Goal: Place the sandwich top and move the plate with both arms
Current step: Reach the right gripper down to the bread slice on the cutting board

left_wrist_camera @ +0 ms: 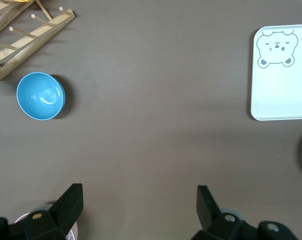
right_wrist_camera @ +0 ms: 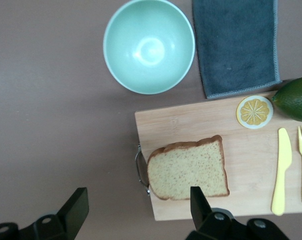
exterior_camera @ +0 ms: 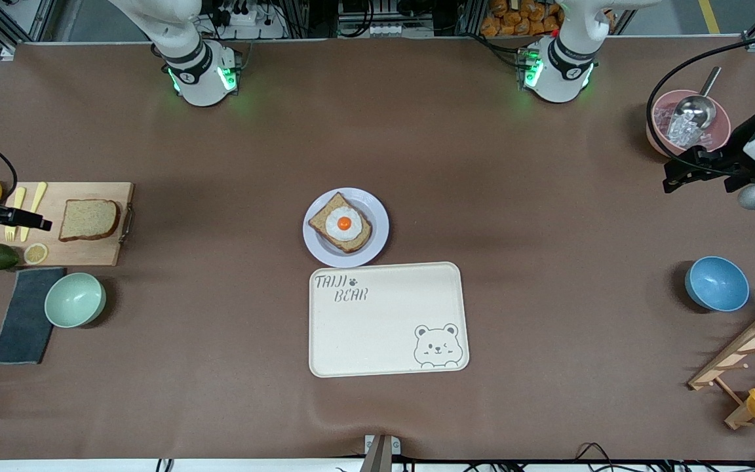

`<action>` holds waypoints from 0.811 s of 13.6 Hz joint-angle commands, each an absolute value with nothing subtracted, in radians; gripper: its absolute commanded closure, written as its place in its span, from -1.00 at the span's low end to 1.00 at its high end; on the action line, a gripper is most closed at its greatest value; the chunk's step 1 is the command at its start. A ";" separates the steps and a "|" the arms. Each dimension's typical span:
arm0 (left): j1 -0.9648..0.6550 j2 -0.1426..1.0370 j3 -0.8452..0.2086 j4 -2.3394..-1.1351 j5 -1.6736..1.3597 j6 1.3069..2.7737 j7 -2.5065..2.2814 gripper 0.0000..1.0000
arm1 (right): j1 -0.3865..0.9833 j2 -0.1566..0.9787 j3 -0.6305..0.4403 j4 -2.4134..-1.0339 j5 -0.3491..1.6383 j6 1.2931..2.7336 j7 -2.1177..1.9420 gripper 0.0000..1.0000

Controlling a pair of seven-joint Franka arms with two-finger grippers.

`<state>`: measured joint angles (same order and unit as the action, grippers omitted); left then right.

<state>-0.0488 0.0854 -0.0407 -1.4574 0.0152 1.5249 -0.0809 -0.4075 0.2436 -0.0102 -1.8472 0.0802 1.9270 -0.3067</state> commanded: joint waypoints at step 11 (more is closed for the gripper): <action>-0.045 0.091 -0.041 -1.439 0.002 1.509 -0.080 -1.00 | -0.584 0.446 0.006 -1.853 0.140 2.118 -0.681 -0.29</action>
